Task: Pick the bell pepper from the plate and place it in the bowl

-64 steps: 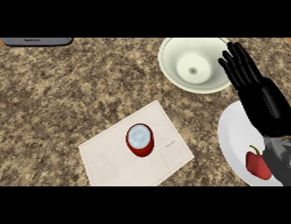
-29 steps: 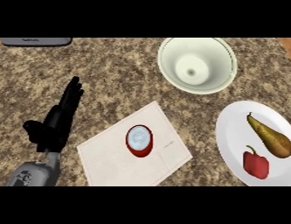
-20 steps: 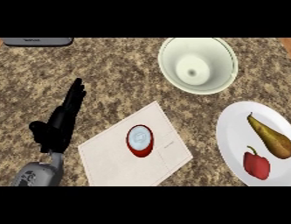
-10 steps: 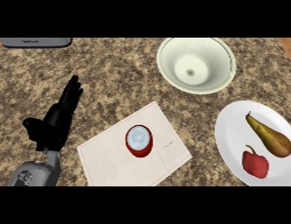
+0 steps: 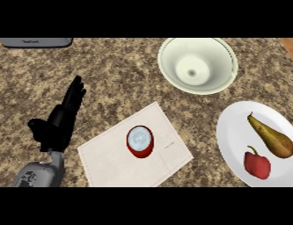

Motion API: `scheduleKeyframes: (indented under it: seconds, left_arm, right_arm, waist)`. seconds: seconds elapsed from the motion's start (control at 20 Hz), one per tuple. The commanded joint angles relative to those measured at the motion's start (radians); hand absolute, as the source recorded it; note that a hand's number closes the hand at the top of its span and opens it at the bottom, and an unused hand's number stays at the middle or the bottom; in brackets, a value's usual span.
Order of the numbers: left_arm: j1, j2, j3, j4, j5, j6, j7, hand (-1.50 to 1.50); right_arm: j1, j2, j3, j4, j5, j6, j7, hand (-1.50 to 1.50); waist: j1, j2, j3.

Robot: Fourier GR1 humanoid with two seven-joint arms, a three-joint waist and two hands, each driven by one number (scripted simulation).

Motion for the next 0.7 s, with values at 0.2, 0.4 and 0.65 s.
scheduleKeyframes:
  seconds: [0.2,0.4,0.65]
  left_arm:
    - [-0.023,-0.006,0.060,0.099,0.002,-0.054,-0.090,0.00]
    - [-0.001,-0.024,0.019,-0.067,-0.018,-0.035,0.071,0.00]
    - [0.024,-0.015,0.073,0.019,-0.025,-0.077,-0.030,0.00]
  right_arm:
    - [-0.050,0.087,-0.036,0.165,-0.116,0.031,-0.147,-1.50]
    - [-0.057,0.106,-0.052,0.202,-0.127,0.057,-0.172,-1.50]
    - [-0.106,0.125,-0.096,0.198,-0.105,0.067,-0.120,-1.50]
  waist:
    - [0.000,0.001,0.000]
    - [0.004,0.000,0.000]
    - [0.003,0.001,0.000]
